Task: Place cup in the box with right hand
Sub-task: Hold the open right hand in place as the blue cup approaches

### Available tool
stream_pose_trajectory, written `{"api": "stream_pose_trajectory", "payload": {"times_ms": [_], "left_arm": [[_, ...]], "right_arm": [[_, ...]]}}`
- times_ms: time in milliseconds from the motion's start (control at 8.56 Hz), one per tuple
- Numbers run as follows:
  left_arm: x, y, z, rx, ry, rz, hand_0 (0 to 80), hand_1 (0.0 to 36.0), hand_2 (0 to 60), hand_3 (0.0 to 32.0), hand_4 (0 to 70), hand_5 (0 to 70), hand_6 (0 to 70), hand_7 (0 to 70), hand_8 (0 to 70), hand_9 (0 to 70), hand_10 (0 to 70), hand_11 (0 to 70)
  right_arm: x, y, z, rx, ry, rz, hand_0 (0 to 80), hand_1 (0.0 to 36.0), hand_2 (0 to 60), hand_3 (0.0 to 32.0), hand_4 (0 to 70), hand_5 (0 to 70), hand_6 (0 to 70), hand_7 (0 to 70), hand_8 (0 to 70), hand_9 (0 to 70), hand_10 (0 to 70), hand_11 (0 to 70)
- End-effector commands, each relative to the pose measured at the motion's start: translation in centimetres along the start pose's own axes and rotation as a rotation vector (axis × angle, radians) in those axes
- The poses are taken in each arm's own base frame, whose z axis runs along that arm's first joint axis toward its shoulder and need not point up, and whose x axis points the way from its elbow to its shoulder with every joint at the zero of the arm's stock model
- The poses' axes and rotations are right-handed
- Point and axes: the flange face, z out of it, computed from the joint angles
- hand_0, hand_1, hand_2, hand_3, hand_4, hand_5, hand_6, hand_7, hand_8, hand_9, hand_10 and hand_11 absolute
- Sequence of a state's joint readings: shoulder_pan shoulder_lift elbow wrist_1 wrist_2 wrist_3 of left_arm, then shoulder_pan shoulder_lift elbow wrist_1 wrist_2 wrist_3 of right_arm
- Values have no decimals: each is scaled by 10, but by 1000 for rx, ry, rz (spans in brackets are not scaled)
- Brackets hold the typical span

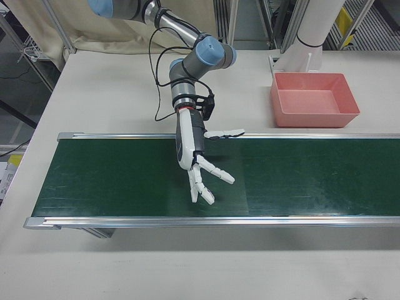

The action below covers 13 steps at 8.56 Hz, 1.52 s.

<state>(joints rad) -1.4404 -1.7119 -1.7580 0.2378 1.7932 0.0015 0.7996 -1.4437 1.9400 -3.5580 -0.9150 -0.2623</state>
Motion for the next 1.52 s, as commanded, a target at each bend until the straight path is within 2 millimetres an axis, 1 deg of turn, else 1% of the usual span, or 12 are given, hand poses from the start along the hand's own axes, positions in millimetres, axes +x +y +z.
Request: {"api": "stream_pose_trajectory", "payload": {"times_ms": [0,117,234,351,468,701,818,935,1052,1169,1286,1403], "left_arm": [[0,0,0,0,0,0,0,0,0,0,0,0,0,0,0,0,0,0],[0,1,0,-1,0,0,0,0,0,0,0,0,0,0,0,0,0,0],[0,1,0,-1,0,0,0,0,0,0,0,0,0,0,0,0,0,0],[0,1,0,-1,0,0,0,0,0,0,0,0,0,0,0,0,0,0],[0,1,0,-1,0,0,0,0,0,0,0,0,0,0,0,0,0,0],[0,1,0,-1,0,0,0,0,0,0,0,0,0,0,0,0,0,0],[0,1,0,-1,0,0,0,0,0,0,0,0,0,0,0,0,0,0],[0,1,0,-1,0,0,0,0,0,0,0,0,0,0,0,0,0,0],[0,1,0,-1,0,0,0,0,0,0,0,0,0,0,0,0,0,0],[0,1,0,-1,0,0,0,0,0,0,0,0,0,0,0,0,0,0],[0,1,0,-1,0,0,0,0,0,0,0,0,0,0,0,0,0,0],[0,1,0,-1,0,0,0,0,0,0,0,0,0,0,0,0,0,0]], "right_arm": [[4,-4,5,6,-2,-13,549,155,29,0,200,64,57,190,103,187,14,39],[11,-1,13,4,-1,-20,537,160,60,0,187,63,57,191,103,187,22,50],[16,4,14,-4,6,-19,524,175,122,0,169,63,58,193,103,187,27,57],[16,10,18,-12,3,-23,528,167,92,0,175,63,58,190,103,187,31,63],[18,12,18,-15,5,-30,522,176,122,0,154,64,57,186,103,186,33,66],[19,19,22,-25,2,-40,541,150,30,0,198,64,57,187,103,186,32,63],[22,23,23,-32,6,-37,534,158,62,0,192,63,58,190,104,187,33,65],[28,25,21,-37,17,-38,532,157,61,0,189,63,57,188,104,187,33,66],[27,26,20,-38,21,-53,521,175,124,0,165,63,57,186,103,185,31,62],[28,24,19,-36,25,-58,567,183,58,0,170,73,59,183,105,186,32,68],[29,26,19,-39,26,-55,589,199,54,0,164,78,60,182,106,187,29,66],[29,29,20,-43,26,-57,608,194,25,0,176,80,60,183,106,187,27,63]]}}
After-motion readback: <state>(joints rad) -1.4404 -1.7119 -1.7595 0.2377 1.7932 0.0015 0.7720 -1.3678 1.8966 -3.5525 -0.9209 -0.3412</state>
